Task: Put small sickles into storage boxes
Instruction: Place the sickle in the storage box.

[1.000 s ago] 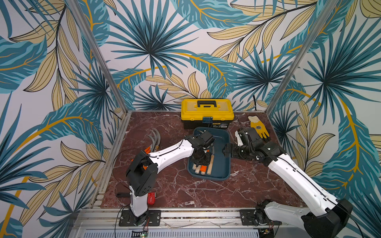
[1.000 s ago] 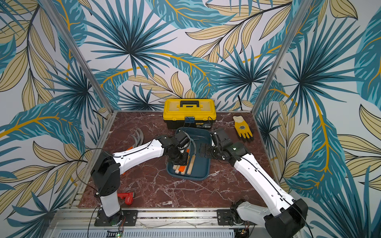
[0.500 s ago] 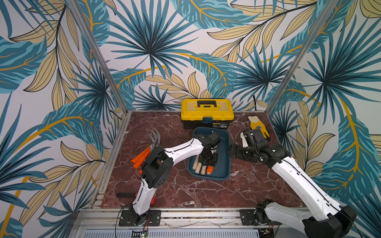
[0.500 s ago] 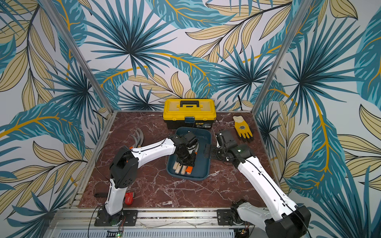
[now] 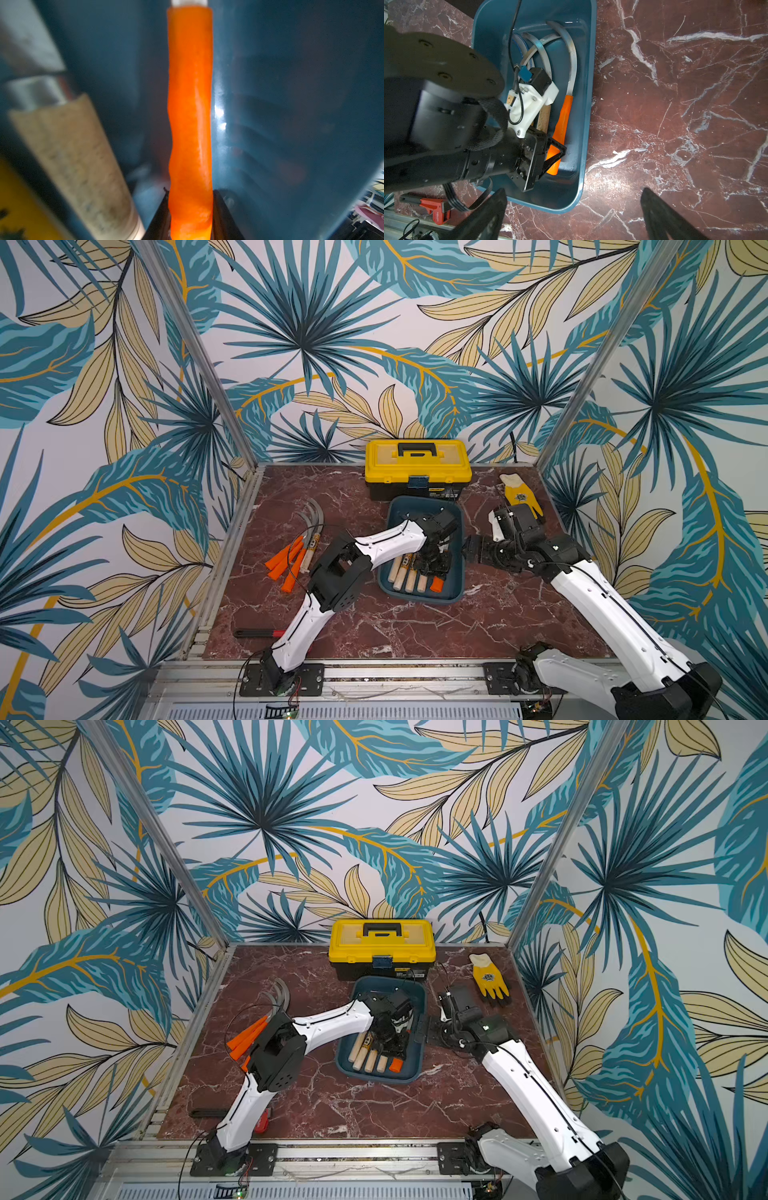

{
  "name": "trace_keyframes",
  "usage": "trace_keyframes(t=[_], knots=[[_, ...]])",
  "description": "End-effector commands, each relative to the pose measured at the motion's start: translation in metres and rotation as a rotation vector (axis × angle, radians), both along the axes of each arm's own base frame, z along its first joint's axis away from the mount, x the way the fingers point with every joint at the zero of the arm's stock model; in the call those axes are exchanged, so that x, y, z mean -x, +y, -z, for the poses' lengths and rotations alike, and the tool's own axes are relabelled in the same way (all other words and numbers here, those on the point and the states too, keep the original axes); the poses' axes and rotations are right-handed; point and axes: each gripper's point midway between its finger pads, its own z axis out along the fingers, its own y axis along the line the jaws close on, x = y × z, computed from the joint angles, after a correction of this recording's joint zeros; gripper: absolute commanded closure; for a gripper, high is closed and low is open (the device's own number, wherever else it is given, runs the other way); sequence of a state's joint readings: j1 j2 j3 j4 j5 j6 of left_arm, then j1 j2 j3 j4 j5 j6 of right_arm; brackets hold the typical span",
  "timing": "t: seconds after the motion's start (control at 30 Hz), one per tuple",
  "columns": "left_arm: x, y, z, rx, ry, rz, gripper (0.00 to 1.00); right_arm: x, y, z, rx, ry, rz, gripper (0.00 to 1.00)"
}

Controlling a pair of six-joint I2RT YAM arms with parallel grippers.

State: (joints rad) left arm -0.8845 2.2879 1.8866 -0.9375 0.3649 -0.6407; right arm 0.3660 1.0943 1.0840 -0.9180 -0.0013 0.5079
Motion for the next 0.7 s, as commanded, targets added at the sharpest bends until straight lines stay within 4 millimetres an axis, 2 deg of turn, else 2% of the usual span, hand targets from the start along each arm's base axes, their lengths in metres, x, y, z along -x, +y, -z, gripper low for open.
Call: trace_keyframes(t=[0.0, 0.13, 0.37, 0.53, 0.6, 0.67], knots=[[-0.008, -0.012, -0.007, 0.047, -0.017, 0.013, 0.96, 0.010, -0.003, 0.011, -0.002, 0.034, 0.005, 0.00], [-0.008, -0.013, -0.011, 0.055, -0.023, 0.018, 0.91, 0.010, -0.003, 0.010, -0.012, 0.031, 0.014, 0.01], [-0.007, -0.010, -0.026, 0.072, -0.049, 0.028, 0.68, 0.008, -0.003, 0.004, -0.027, 0.007, 0.024, 0.00], [-0.008, -0.007, -0.043, 0.084, -0.086, 0.026, 0.48, 0.006, 0.000, -0.003, -0.047, -0.012, 0.025, 0.00], [-0.010, -0.005, -0.052, 0.092, -0.104, 0.020, 0.35, 0.005, 0.001, -0.006, -0.055, -0.021, 0.022, 0.00], [-0.011, -0.004, -0.062, 0.102, -0.125, 0.017, 0.27, 0.004, 0.002, -0.010, -0.062, -0.035, 0.021, 0.01]])
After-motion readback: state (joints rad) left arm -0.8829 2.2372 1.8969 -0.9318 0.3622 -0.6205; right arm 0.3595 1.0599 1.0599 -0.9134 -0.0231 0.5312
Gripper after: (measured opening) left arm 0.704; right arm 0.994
